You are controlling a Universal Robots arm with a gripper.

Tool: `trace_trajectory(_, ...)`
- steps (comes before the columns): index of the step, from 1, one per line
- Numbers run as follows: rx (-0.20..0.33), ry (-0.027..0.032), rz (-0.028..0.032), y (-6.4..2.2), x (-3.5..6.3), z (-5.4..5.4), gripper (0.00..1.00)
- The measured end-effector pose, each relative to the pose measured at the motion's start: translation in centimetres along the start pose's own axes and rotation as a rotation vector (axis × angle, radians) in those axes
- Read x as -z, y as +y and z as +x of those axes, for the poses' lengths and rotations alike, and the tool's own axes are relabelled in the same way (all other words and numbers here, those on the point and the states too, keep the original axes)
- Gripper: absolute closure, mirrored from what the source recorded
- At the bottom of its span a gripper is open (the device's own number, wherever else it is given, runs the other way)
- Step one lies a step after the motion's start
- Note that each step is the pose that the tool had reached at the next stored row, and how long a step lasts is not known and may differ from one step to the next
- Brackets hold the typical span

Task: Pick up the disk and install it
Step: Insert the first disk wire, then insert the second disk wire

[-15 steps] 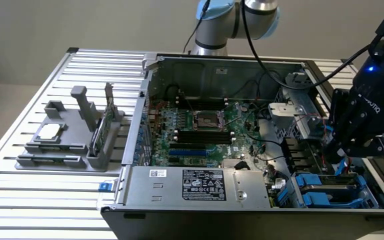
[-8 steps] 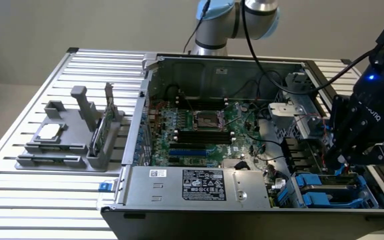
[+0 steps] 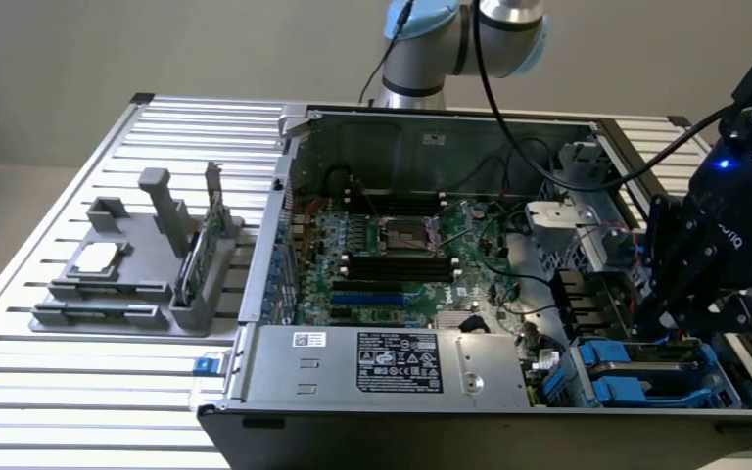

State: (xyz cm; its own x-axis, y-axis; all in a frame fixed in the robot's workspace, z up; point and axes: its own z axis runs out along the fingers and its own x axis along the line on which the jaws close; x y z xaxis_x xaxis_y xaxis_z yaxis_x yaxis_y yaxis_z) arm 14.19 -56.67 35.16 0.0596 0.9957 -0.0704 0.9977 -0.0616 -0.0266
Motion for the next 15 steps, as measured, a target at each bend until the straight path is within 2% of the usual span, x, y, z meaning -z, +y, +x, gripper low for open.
trace_trajectory(15, 0.0, 0.0012, 0.0, 0.08, -0.15, -0.02, 0.84)
